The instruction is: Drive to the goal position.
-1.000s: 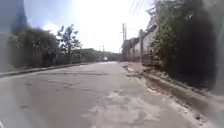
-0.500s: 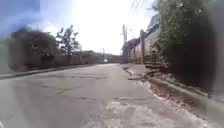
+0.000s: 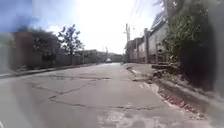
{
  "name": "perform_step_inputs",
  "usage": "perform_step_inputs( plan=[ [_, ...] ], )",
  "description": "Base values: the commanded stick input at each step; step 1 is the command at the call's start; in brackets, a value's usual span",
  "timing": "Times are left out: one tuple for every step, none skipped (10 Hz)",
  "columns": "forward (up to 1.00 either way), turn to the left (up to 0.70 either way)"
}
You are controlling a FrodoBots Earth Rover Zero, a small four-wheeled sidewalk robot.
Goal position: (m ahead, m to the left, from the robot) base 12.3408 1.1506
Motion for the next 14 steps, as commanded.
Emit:
perform_step_inputs(
  plan=[
    [0.7, 0.0],
    [0.7, 0.0],
    [0.7, 0.0],
    [0.7, 0.0],
    [0.7, 0.0],
    [0.7, 0.0],
    [0.7, 0.0],
    [0.7, 0.0],
    [0.7, 0.0],
    [0.7, 0.0],
    [0.7, 0.0],
    [0.7, 0.0],
    [0.7, 0.0],
    [0.7, 0.0]
  ],
)
